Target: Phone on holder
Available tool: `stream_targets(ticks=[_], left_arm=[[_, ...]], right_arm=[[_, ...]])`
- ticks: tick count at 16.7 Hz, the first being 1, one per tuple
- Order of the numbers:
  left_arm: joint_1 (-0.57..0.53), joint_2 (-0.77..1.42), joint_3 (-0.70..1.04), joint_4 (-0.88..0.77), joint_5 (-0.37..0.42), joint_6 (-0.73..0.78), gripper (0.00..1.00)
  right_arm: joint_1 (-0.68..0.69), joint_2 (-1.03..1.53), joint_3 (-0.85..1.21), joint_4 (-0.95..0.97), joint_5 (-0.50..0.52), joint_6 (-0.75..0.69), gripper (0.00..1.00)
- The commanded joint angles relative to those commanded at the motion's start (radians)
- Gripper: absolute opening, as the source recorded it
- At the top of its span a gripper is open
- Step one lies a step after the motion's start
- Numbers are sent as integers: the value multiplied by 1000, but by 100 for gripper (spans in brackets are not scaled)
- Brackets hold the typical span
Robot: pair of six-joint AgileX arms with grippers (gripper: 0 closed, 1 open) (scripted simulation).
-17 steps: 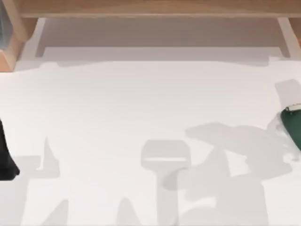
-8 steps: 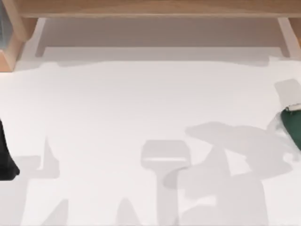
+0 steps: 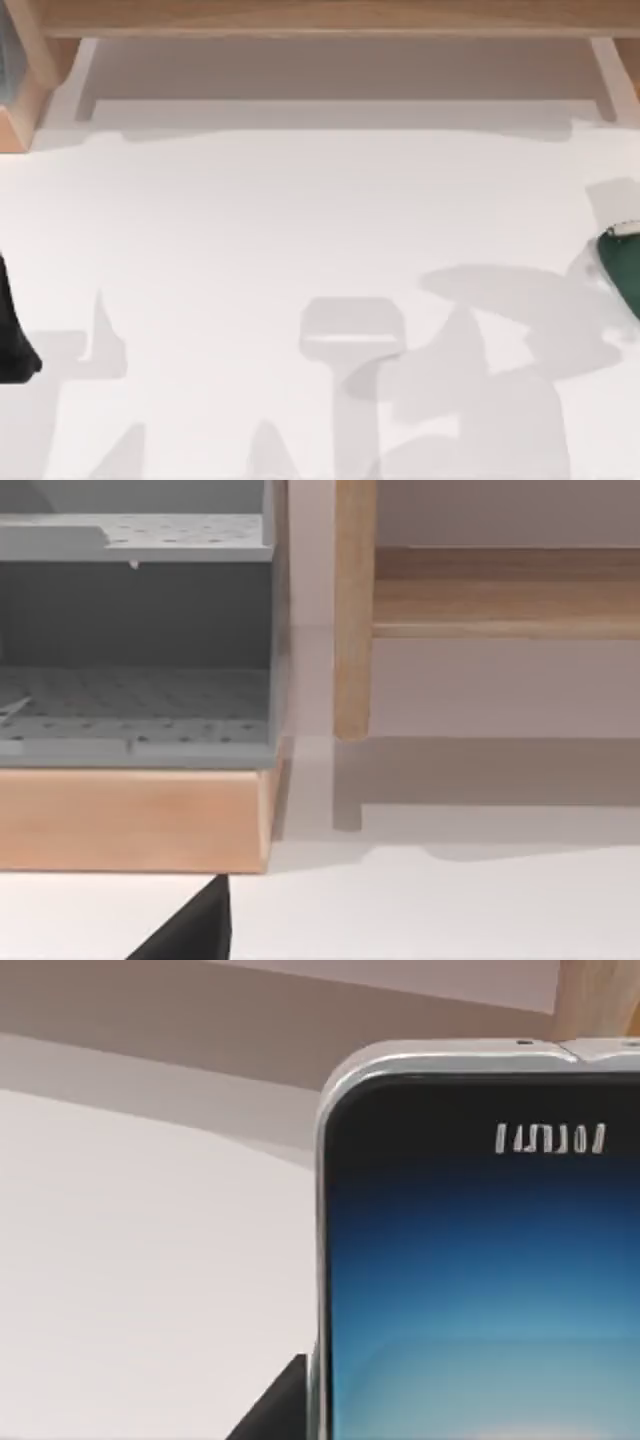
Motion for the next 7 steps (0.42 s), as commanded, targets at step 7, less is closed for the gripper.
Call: stream_targets(ticks=[7], left_arm=[[0,0,0,0,0,0,100]], right_arm=[[0,0,0,0,0,0,100]])
